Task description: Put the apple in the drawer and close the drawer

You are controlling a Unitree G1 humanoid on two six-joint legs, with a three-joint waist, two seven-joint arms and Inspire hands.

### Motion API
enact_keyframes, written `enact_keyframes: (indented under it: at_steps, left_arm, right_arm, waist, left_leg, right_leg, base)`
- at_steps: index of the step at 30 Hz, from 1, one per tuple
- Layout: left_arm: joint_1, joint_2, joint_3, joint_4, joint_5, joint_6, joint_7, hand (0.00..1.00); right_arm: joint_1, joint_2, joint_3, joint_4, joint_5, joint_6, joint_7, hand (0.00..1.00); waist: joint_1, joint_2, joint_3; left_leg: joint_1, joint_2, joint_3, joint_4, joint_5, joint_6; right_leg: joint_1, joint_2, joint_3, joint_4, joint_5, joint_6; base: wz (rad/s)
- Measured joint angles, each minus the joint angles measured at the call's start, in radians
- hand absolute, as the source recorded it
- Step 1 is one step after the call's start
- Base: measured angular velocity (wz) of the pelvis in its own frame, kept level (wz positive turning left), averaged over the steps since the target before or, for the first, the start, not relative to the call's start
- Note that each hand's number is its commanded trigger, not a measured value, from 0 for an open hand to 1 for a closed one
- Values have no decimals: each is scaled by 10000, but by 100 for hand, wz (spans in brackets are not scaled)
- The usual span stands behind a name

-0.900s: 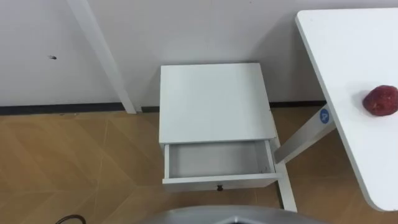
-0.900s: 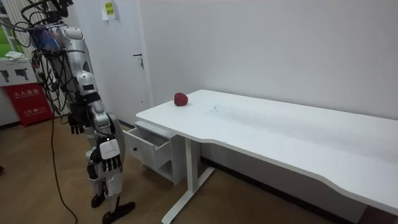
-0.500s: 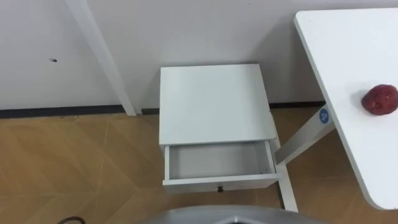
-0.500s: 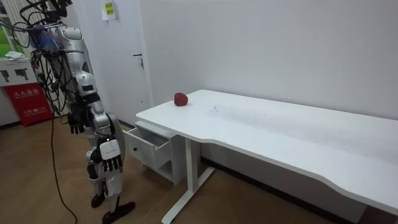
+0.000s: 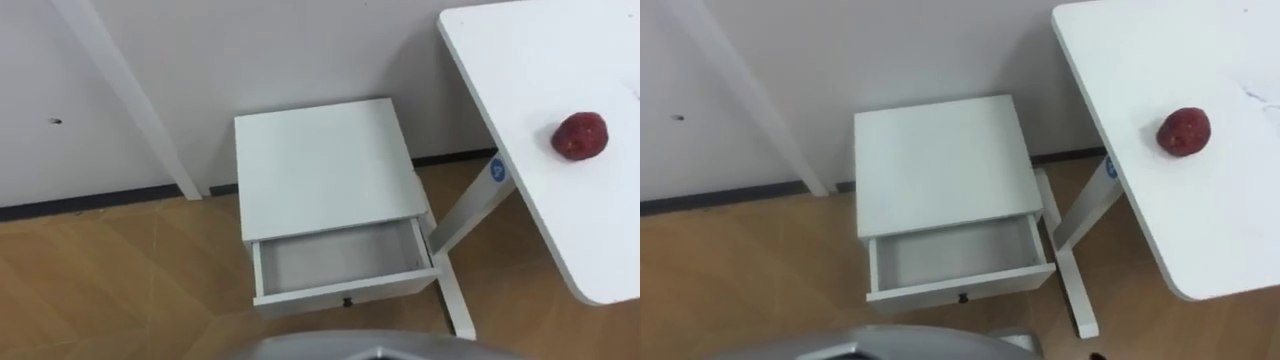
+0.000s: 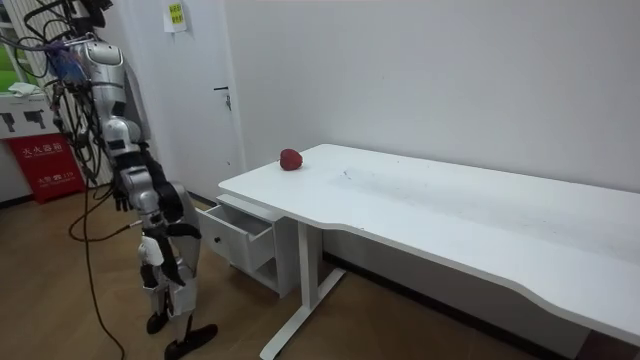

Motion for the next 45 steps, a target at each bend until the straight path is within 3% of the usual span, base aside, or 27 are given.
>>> enact_keyframes:
  at_steps: [5,11,23,28,35,45]
  left_arm:
    - [157,44,217,-106,-167,-185,19,0]
    - [303,163,226,-188,-174,-339,20,0]
    - [904,310,208,-1298,-436,-840,20,0]
    - [999,311,126,-1670,-441,-1032,19,0]
    - [889,287,-378,-1672,-352,-1137,17,0]
    - [888,273,-1352,-1638,-343,-1219,9,0]
  right_arm:
    - [-144,-55,-1331,-621,1786,-767,-1034,0]
    - [-158,-55,-1370,-1631,1928,-1223,-1937,0]
    - [-351,-288,-1347,-6623,1482,-2447,-5037,0]
    - [-408,-651,-1314,-8804,429,-2993,-6182,0]
    - [-469,-825,-783,-10717,-2382,-3102,-7219,0]
    - [-549,-951,426,-12607,-5566,-3270,-7261,0]
  waist:
    - [-248,-132,-30]
    - [-398,-121,-75]
    - [-403,-135,-39]
    - [-355,-115,-33]
    - [-127,-95,-14]
    - [216,-38,19]
  left_leg:
    - [-141,6,51,61,1,0]
    - [-283,31,162,55,-6,-11]
    - [-327,67,289,34,-23,-41]
    - [-524,103,292,71,-18,-73]
    - [-616,65,285,29,-5,-98]
    - [-624,67,156,41,-4,-97]
  right_leg:
    - [-206,16,35,161,2,-2]
    - [-409,28,82,167,8,-12]
    - [-473,92,273,164,15,-23]
    - [-696,152,278,151,41,-62]
    - [-799,168,280,141,42,-63]
    - [-777,162,190,129,42,-63]
  base:
    - [-2]
    - [-5]
    - [-3]
    - [0]
    - [0]
    - [2]
